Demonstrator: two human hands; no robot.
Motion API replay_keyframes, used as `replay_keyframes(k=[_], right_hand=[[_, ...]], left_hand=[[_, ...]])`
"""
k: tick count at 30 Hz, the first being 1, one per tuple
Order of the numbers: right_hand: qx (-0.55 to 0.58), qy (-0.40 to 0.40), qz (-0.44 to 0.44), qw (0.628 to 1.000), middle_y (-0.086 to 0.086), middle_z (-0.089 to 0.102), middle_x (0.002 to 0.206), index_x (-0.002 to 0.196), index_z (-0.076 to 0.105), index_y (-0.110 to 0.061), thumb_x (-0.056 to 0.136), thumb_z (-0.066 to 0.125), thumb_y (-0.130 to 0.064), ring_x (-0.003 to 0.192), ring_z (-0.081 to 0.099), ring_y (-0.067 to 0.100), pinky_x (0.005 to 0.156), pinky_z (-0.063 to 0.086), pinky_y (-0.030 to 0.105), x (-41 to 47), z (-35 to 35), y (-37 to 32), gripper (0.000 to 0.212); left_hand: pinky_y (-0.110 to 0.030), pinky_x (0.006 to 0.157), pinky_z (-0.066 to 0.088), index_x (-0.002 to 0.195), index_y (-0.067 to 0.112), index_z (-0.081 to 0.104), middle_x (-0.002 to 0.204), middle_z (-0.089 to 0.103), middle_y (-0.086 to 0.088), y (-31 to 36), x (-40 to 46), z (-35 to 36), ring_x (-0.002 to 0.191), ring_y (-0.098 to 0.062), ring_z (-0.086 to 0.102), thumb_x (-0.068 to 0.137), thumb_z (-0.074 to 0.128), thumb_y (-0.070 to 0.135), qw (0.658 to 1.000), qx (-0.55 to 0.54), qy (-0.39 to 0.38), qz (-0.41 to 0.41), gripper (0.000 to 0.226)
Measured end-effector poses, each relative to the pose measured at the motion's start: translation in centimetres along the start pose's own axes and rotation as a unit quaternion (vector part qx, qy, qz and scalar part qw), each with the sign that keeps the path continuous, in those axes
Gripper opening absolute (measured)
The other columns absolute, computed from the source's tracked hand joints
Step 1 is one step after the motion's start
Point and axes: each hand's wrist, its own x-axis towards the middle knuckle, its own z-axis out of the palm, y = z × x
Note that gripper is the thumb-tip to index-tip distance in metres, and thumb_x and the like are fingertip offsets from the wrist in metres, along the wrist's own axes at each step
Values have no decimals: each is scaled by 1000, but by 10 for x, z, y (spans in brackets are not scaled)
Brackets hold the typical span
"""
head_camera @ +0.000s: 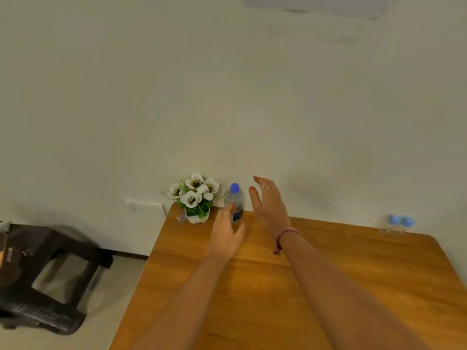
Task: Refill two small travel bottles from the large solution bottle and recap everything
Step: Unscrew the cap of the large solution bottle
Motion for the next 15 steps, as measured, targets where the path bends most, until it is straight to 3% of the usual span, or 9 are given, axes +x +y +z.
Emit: replay_keyframes(k=[4,8,11,15], right_hand=[[-32,-84,-1,996,3,44,138,136,47,-16,101,36,-23,123,48,18,98,35,21,20,22,3,37],[-37,-116,17,992,1,38,141,140,43,-22,101,32,-13,117,51,18,89,37,17,39,36,11,42],[-55,-139,20,989,1,37,143,143,40,-23,99,35,-9,120,49,17,92,36,18,55,46,16,47],[-92,-166,12,982,2,42,140,142,41,-22,97,41,-9,122,48,19,100,37,24,63,55,21,47]], left_hand=[[-18,93,34,140,10,42,136,48,-3,-24,24,16,123,-17,47,92,58,24,997,20,-30,-65,52],[-26,86,45,127,12,50,121,59,-6,-49,48,28,110,-20,57,85,67,21,994,-11,-26,-108,46],[-27,80,47,126,7,48,113,61,-7,-59,66,30,104,-21,59,80,73,18,994,-33,4,-108,53],[-31,85,52,133,7,43,118,63,-6,-68,84,36,107,-20,60,72,81,24,990,-61,23,-129,73]])
